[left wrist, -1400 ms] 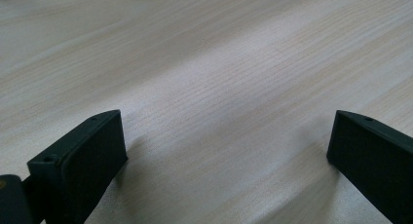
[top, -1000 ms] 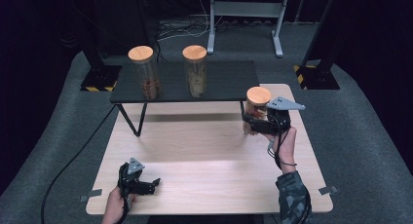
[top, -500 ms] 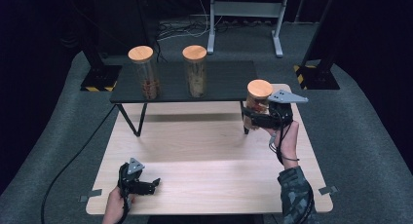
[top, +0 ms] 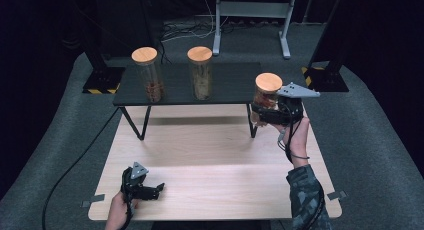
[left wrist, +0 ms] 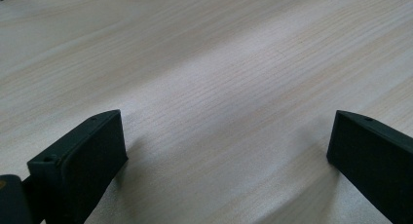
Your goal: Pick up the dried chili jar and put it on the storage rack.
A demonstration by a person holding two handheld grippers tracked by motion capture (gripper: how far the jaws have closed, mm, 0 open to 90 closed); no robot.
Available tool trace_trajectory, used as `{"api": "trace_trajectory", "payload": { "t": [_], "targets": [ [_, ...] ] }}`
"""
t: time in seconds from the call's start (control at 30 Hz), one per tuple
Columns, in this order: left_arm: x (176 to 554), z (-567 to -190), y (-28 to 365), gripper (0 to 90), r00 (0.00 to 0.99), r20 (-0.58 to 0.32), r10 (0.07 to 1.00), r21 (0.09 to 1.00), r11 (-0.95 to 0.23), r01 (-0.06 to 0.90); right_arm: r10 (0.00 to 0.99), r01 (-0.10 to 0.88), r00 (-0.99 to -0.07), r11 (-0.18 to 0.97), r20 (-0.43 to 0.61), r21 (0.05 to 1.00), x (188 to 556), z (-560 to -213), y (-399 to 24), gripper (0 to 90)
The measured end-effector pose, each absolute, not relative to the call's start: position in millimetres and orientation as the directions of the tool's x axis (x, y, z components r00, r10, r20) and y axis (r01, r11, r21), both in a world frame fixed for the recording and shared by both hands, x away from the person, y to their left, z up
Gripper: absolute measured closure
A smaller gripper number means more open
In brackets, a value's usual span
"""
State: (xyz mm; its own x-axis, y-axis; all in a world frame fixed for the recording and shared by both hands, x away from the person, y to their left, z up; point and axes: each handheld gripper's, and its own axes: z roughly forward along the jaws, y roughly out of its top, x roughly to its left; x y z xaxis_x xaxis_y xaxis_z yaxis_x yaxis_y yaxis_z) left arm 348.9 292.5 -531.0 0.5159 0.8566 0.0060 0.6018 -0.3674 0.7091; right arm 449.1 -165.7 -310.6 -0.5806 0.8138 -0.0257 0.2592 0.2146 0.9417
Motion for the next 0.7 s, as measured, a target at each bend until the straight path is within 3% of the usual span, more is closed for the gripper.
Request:
{"api": "trace_trajectory", "payload": {
  "t": [0.7],
  "targets": [
    [349,-531,293,0.0,0.518,0.006,0.855,0.709,-0.369,0.601,0.817,0.243,-0.575,0.213,-0.036,0.946,458,-280,-159,24.5]
  ]
}}
